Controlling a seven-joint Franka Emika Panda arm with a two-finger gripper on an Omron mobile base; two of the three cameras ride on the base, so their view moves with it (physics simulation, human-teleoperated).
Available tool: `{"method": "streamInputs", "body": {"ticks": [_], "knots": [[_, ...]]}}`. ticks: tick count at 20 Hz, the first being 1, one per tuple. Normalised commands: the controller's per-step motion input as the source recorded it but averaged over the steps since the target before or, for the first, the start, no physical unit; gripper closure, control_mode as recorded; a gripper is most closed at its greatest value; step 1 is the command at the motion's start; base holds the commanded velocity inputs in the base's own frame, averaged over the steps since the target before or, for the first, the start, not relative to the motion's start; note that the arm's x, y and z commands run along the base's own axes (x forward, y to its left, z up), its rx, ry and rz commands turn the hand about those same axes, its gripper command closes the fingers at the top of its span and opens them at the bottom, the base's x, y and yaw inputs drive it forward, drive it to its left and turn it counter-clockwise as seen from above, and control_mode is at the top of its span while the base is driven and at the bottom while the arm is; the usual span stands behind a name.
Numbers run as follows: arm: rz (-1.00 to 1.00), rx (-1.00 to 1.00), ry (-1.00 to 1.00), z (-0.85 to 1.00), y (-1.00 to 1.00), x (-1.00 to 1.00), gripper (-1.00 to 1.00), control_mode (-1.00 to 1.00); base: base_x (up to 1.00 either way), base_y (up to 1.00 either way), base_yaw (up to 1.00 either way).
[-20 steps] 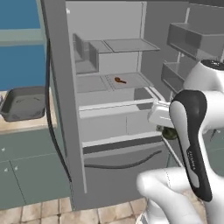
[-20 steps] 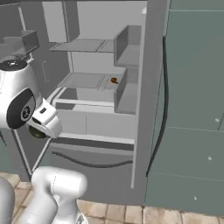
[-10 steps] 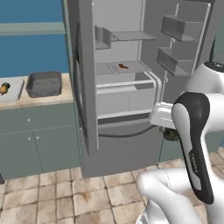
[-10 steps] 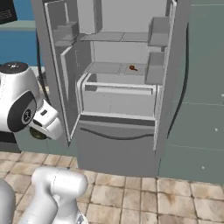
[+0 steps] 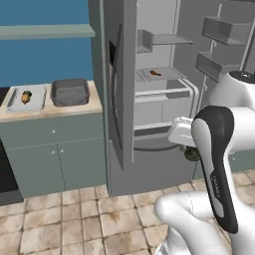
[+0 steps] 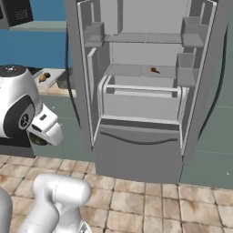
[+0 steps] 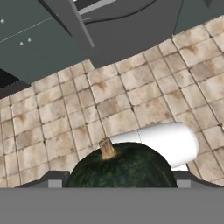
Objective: Place one squash and one chicken drumstick in each tupperware on the nearby counter, to pack two identical lunches.
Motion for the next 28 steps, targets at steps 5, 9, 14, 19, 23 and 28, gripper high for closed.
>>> {"method": "streamInputs", "body": {"ticks": [5,9,14,19,23,28], "knots": [[0.0,0.0,0.0,0.0,0.0,0.0,1.0,1.0,0.64,0.92,-0.11],[0.0,0.0,0.0,0.0,0.0,0.0,1.0,1.0,0.42,1.0,-0.04],[0.0,0.0,0.0,0.0,0.0,0.0,1.0,1.0,0.56,0.94,0.19],[0.0,0.0,0.0,0.0,0.0,0.0,1.0,1.0,0.89,0.78,0.43],[0.0,0.0,0.0,0.0,0.0,0.0,1.0,1.0,1.0,0.66,0.4],[0.0,0.0,0.0,0.0,0.0,0.0,1.0,1.0,1.0,0.48,0.2]]}}
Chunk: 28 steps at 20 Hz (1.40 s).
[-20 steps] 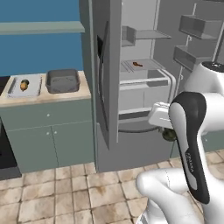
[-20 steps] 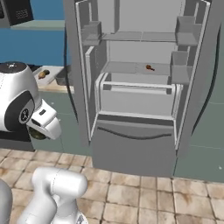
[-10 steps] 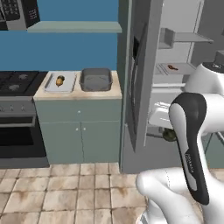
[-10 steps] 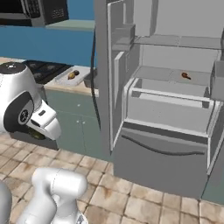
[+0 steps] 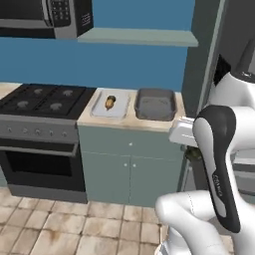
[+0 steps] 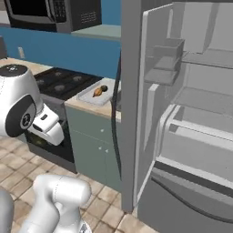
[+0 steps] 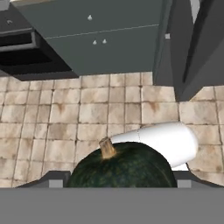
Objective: Place one squash and one chicken drumstick in each tupperware on the nearby counter, to pack two identical lunches.
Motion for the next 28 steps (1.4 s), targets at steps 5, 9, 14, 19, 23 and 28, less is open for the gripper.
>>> {"method": "streamInputs", "body": {"ticks": [5,9,14,19,23,28], "knots": [[0.0,0.0,0.0,0.0,0.0,0.0,1.0,1.0,1.0,0.33,-0.03],[0.0,0.0,0.0,0.0,0.0,0.0,1.0,1.0,0.81,0.4,-0.3],[0.0,0.0,0.0,0.0,0.0,0.0,1.0,1.0,0.44,0.4,-0.34],[0.0,0.0,0.0,0.0,0.0,0.0,1.0,1.0,0.1,0.35,-0.38],[0.0,0.0,0.0,0.0,0.0,0.0,1.0,1.0,0.42,0.25,-0.41],[0.0,0.0,0.0,0.0,0.0,0.0,1.0,1.0,0.83,0.29,-0.4]]}}
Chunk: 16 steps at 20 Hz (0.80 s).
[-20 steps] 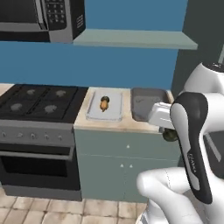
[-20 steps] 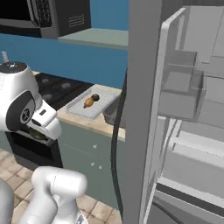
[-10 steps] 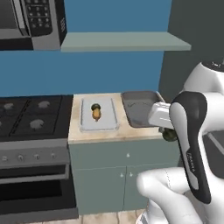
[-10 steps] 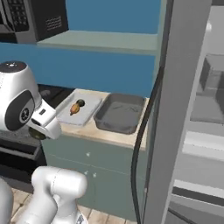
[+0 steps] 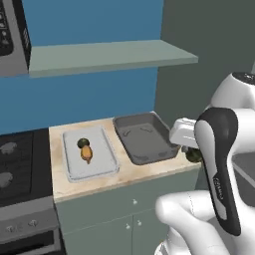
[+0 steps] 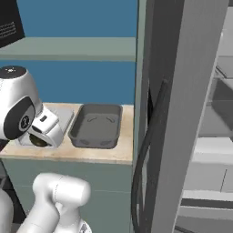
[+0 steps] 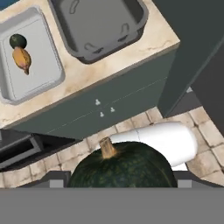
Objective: Place one squash and one chicken drumstick in each tupperware on the nearby counter, to pack two identical lunches.
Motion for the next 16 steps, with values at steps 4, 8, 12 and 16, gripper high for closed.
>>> {"method": "streamInputs", "body": {"ticks": [4,8,12,16], "knots": [[0.0,0.0,0.0,0.0,0.0,0.0,1.0,1.0,0.76,0.47,-0.35],[0.0,0.0,0.0,0.0,0.0,0.0,1.0,1.0,0.11,0.46,-0.26],[-0.08,-0.05,-0.06,-0.32,0.15,0.0,1.0,-1.0,0.0,0.25,-0.1],[-0.13,-0.09,-0.18,-0.68,0.14,0.01,1.0,-1.0,0.0,0.0,0.0]]}}
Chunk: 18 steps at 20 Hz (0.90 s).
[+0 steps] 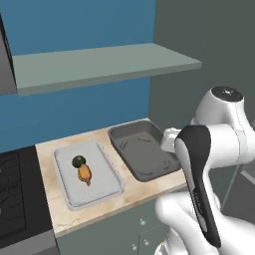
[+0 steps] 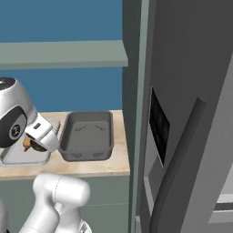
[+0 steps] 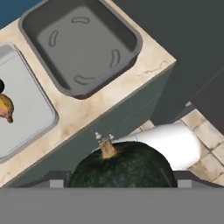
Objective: Place one squash and one chicken drumstick in each tupperware on the nearby counter, to pack two identical lunches.
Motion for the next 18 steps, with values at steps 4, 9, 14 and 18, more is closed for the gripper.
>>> {"method": "streamInputs", "body": {"ticks": [4,9,14,18], "knots": [[-0.07,-0.06,-0.3,-0.58,0.02,0.27,1.0,-1.0,0.0,0.0,0.0],[-0.02,0.0,-0.19,-0.23,0.0,0.57,1.0,-1.0,0.0,0.0,0.0],[0.0,0.0,-0.13,-0.25,0.0,0.64,1.0,-1.0,0.0,0.0,0.0],[0.0,0.0,-0.1,-0.45,0.0,0.6,1.0,-1.0,0.0,0.0,0.0]]}}
